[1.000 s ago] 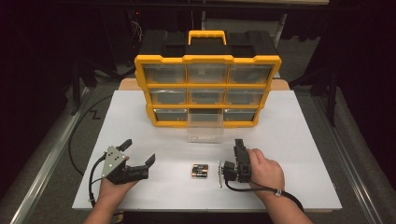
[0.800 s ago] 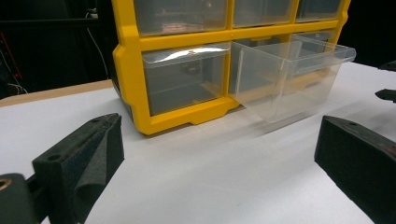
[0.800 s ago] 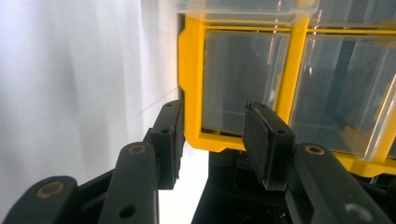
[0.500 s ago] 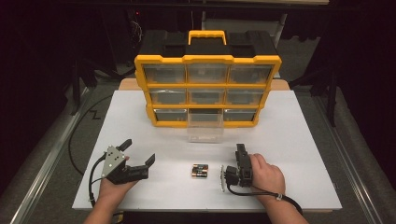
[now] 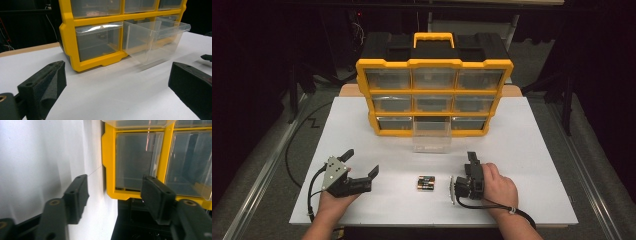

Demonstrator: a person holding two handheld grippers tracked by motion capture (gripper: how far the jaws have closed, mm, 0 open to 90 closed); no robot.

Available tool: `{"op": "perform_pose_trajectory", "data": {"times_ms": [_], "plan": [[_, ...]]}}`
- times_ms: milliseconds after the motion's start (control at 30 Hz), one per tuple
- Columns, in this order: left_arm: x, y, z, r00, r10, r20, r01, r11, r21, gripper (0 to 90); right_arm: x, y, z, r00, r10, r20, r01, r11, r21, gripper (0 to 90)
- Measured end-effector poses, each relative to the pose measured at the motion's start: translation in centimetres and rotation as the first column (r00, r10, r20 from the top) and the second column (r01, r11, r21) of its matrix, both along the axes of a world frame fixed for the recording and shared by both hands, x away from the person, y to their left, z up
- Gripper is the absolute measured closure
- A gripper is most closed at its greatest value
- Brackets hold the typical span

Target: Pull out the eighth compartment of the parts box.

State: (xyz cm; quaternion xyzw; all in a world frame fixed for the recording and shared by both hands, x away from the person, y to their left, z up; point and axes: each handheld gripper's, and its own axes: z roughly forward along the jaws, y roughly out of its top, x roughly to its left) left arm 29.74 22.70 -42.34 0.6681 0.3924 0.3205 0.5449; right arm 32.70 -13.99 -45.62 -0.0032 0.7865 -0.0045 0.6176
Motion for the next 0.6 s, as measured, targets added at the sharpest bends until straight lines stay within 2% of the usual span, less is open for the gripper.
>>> {"op": "perform_pose_trajectory", "data": {"times_ms": [133, 167, 200, 300, 333, 367, 400, 600], "plan": [[0.03, -0.04, -0.04, 1.0000, 0.001, 0.000, -0.001, 1.0000, -0.001, 2.5, 0.04, 0.04, 0.21, 0.9998, 0.007, 0.018, -0.007, 1.000, 0.023, 25.1], [0.03, -0.04, -0.04, 1.0000, 0.001, 0.000, -0.001, 1.0000, -0.001, 2.5, 0.04, 0.04, 0.21, 0.9998, 0.007, 0.018, -0.007, 1.000, 0.023, 25.1], [0.03, -0.06, -0.05, 1.0000, 0.001, -0.001, -0.001, 1.0000, 0.000, 2.5, 0.24, -0.02, 0.22, 0.9999, 0.005, 0.015, -0.005, 1.000, 0.025, 15.7], [0.04, -0.06, -0.06, 1.0000, 0.003, -0.001, -0.003, 1.0000, 0.000, 2.5, 0.31, -0.12, 0.03, 0.9999, 0.002, 0.013, -0.002, 0.999, 0.039, 11.2], [0.04, -0.06, -0.07, 1.0000, 0.004, -0.001, -0.004, 1.0000, 0.000, 2.5, 0.38, -0.19, 0.20, 0.9996, 0.009, 0.025, -0.010, 0.999, 0.034, 6.3], [0.04, -0.06, -0.07, 1.0000, 0.004, -0.001, -0.004, 1.0000, 0.000, 2.5, 0.38, -0.19, 0.20, 0.9996, 0.009, 0.025, -0.010, 0.999, 0.034, 6.3], [0.06, -0.05, -0.09, 1.0000, 0.004, -0.002, -0.004, 1.0000, 0.001, 2.5, 0.38, -0.22, 0.38, 0.9992, 0.016, 0.036, -0.018, 0.999, 0.045, 2.3], [0.08, -0.10, -0.12, 1.0000, 0.004, -0.003, -0.004, 1.0000, -0.002, 2.5, 0.45, -0.37, 0.50, 0.9986, 0.031, 0.044, -0.033, 0.998, 0.056, 0.8]]}}
